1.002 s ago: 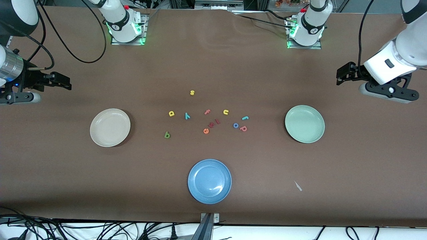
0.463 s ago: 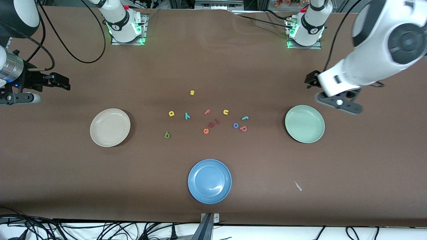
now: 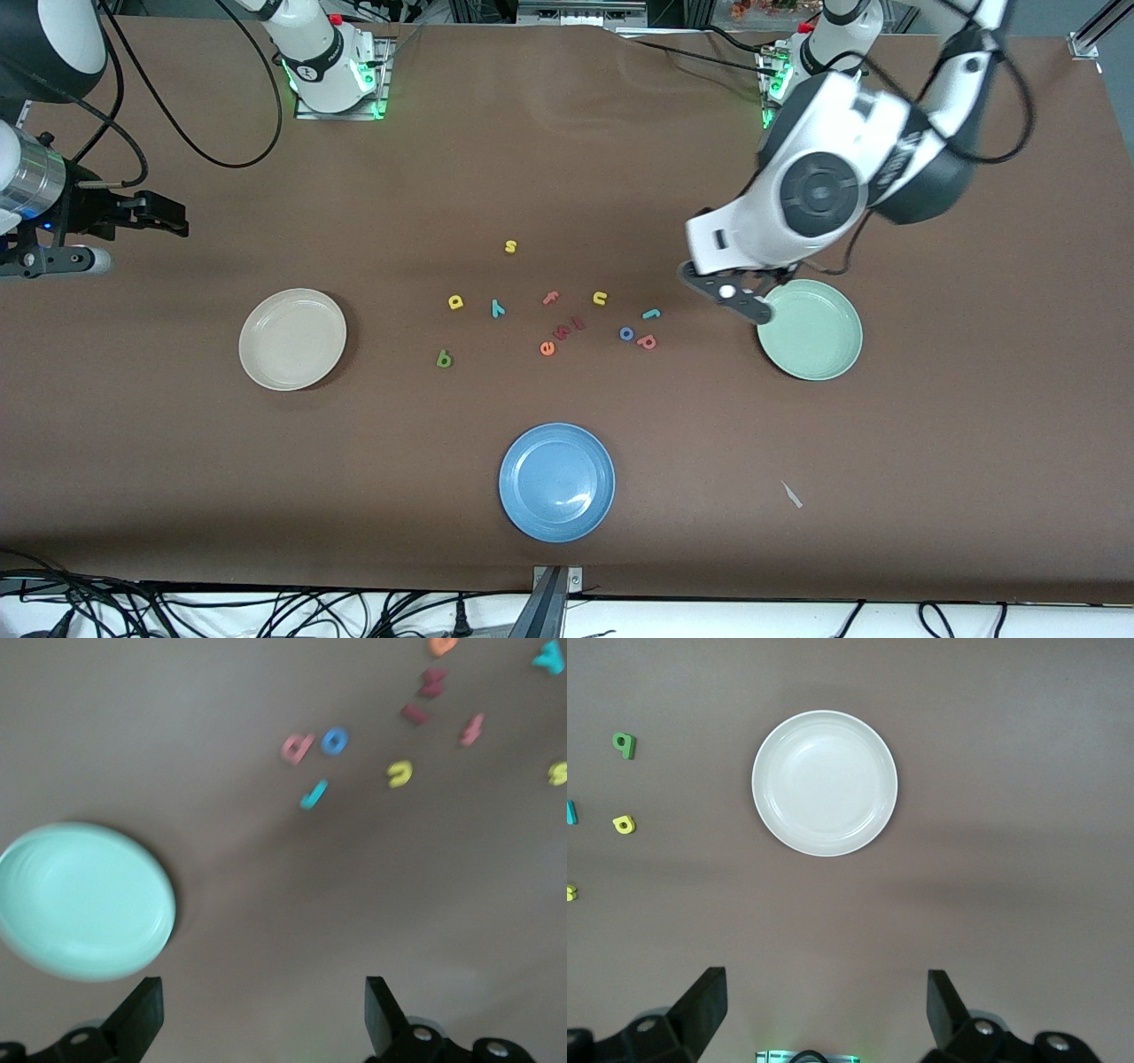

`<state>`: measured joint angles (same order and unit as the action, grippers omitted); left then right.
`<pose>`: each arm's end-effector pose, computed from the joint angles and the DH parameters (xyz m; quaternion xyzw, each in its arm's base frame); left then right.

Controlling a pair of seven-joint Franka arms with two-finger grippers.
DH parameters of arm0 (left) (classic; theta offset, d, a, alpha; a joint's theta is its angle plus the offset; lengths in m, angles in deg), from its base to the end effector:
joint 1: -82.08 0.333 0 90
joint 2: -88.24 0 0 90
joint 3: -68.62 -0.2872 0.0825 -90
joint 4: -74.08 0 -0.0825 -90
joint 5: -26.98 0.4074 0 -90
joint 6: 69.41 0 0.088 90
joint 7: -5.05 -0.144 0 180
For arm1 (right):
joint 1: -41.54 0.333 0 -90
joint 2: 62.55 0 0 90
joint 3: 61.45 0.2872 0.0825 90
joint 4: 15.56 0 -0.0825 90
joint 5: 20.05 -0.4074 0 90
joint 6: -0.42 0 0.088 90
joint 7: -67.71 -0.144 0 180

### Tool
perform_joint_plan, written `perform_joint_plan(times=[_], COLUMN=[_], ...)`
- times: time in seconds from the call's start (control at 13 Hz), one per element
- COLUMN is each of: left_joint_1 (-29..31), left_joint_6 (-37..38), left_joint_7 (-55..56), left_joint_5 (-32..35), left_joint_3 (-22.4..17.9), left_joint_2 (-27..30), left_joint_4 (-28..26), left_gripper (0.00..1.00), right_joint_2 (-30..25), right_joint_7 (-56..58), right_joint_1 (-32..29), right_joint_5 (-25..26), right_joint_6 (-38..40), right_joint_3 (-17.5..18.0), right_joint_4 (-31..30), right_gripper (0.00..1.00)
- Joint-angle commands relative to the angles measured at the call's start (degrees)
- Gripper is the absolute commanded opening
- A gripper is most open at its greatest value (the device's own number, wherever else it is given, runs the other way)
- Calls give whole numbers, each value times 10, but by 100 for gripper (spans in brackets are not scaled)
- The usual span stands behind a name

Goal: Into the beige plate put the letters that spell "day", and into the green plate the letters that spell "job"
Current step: 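Move the left gripper over the scattered foam letters, then grasp the teal j with the left gripper while the right gripper reaches the q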

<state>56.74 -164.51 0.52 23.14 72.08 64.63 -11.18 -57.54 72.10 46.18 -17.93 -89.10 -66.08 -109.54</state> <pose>0.5706 -0.3198 0.3496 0.9524 -0.2768 -0.1262 0.0190 0.5856 -0.0041 0.4735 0.9956 0.0395 -0.0832 0.0188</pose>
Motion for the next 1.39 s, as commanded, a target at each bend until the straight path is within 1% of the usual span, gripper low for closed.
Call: perform_joint_plan(times=[0.0,0.08,0.15,0.31,0.39,0.54,0.62,0.85,0.93,1.0,1.08,1.23,1.31], left_joint_1=[-31,-45,-47,-48,-48,-58,-58,-67,-67,-67,-67,-70,-70], left_joint_6=[-87,-100,-111,-132,-134,-163,-184,-229,-245,-274,-301,-308,-309], left_joint_7=[-32,-62,-98,-210,-246,-261,-264,-295,-297,-297,-298,-310,-311], left_joint_5=[-11,-10,-9,-12,-7,-2,-2,0,6,16,19,20,20], left_joint_3=[-7,-8,-8,-8,-8,-8,-8,-9,-9,-9,-8,-9,-9], left_joint_2=[-69,-82,-91,-98,-102,-103,-103,-104,-103,-103,-104,-104,-108], left_joint_4=[25,26,24,15,6,-23,-45,-95,-111,-130,-149,-154,-151], left_gripper=[100,100,100,100,100,99,99,94,94,92,91,73,64], right_joint_2=[2,3,9,12,28,52,60,108,117,125,131,155,163], right_joint_7=[-1,-1,-3,-4,-5,-5,-4,-10,-13,-18,-58,-149,-171], right_joint_1=[2,5,4,5,6,21,23,43,48,70,84,113,122], right_joint_5=[6,6,3,-2,-3,-10,-11,-11,-11,-11,-11,-18,-51], right_joint_6=[8,8,8,-2,-8,-18,-38,-79,-100,-134,-152,-187,-197], right_joint_3=[6,7,5,5,6,7,7,13,15,16,16,26,26], right_joint_4=[8,7,7,8,8,9,8,8,8,4,1,1,2], right_gripper=[100,100,100,100,100,100,100,100,100,100,100,100,100])
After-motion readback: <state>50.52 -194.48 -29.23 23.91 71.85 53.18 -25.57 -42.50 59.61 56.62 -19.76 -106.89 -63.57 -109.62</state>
